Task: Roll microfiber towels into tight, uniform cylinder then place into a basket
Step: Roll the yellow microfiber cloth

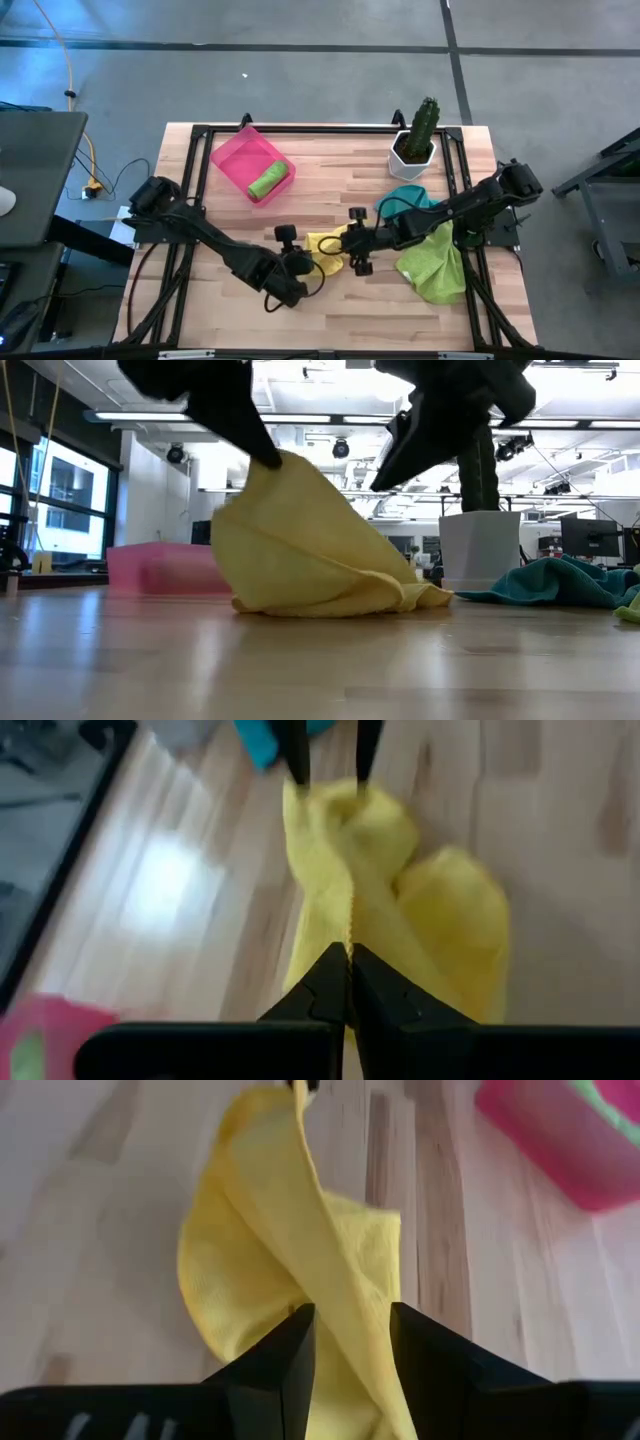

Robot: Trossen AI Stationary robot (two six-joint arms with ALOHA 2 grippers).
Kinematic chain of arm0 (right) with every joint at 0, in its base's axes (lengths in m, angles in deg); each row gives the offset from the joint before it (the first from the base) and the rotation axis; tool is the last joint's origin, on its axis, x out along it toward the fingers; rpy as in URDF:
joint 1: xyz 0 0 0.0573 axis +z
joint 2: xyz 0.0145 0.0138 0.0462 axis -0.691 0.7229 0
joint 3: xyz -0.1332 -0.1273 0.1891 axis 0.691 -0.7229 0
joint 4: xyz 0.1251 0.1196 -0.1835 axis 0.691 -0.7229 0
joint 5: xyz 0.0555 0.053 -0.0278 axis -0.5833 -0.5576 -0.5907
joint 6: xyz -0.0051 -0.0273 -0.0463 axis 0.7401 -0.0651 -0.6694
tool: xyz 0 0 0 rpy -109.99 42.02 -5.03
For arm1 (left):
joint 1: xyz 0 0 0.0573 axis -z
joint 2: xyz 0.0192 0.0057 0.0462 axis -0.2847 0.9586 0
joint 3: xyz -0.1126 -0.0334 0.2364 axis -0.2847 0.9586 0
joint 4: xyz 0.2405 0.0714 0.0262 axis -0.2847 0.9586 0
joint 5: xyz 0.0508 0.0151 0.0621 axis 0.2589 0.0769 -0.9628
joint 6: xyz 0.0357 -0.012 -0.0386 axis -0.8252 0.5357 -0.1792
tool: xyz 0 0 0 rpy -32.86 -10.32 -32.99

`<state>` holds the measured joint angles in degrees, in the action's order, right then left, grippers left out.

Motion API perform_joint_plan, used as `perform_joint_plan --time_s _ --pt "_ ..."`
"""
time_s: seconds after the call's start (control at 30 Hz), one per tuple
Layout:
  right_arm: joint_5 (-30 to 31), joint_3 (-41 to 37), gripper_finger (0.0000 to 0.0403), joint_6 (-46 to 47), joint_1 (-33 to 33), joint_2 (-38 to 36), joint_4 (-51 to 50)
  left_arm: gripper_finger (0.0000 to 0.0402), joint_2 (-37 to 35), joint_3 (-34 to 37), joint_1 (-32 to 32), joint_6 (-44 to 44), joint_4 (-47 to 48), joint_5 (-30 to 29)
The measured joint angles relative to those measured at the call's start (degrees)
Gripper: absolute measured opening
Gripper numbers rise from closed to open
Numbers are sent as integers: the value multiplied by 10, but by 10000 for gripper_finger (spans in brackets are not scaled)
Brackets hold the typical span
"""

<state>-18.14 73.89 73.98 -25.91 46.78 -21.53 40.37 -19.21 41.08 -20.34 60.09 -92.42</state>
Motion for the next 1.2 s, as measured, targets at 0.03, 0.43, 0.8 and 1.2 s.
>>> perform_joint_plan --time_s 0.03,0.43,0.8,1.2 --pt "-2 0 124 1 0 2 6 1 0 -10 1 -6 0 -1" --pt "14 0 124 -10 -2 71 0 0 -2 -80 18 -39 60 -11" --pt "36 0 124 2 21 47 -67 0 -2 -92 27 25 150 -17" --pt "105 0 124 114 33 13 -215 0 -2 -91 27 40 166 -17"
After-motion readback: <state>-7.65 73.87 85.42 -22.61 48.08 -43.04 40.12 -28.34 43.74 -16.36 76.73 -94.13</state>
